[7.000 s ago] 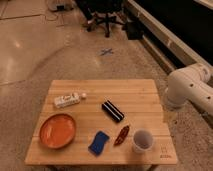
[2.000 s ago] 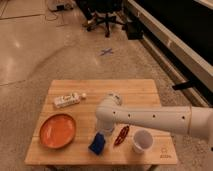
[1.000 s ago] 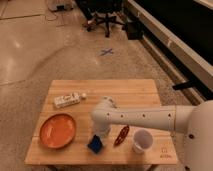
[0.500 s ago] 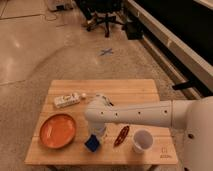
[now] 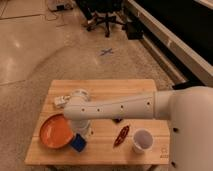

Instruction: Place the white sponge in the ceramic bowl

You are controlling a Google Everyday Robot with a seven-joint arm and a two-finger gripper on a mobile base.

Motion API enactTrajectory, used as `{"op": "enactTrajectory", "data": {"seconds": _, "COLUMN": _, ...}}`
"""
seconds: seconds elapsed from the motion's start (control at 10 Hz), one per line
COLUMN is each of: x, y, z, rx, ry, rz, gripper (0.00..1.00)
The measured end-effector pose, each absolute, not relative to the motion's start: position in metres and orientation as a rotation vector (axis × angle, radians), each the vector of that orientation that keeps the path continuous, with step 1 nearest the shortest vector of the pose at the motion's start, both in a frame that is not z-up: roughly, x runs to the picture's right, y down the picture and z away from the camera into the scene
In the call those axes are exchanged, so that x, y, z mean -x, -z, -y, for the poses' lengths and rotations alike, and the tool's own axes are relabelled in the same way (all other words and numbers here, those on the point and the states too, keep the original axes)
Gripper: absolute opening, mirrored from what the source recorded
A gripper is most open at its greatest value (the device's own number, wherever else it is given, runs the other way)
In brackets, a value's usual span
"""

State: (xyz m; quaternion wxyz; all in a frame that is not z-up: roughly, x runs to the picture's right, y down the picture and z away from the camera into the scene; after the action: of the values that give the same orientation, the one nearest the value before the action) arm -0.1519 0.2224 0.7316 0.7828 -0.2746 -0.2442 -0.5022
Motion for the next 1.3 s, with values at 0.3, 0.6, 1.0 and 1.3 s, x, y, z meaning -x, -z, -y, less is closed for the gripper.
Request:
{"op": "enactTrajectory", "data": {"seconds": 0.3, "x": 0.190, "y": -0.731, "z": -0.200, "rx": 0.560, "ry": 1.153, "rz": 0.564, "gripper": 0.02}}
{"op": "enactTrajectory", "data": {"seconds": 0.6, "x": 0.226, "y": -0.735, "z": -0.186, "rx": 0.532, "ry": 1.210, "rz": 0.605, "gripper": 0.29}}
{"op": "enactTrajectory", "data": {"seconds": 1.0, "x": 0.259, "y": -0.745, "z": -0.177, "rx": 0.495, "ry": 1.254, "rz": 0.652, "gripper": 0.64}}
{"op": "enactTrajectory", "data": {"seconds": 1.3, "x": 0.258, "y": -0.746, "z": -0.177, "rx": 0.495, "ry": 1.251, "rz": 0.650, "gripper": 0.67}}
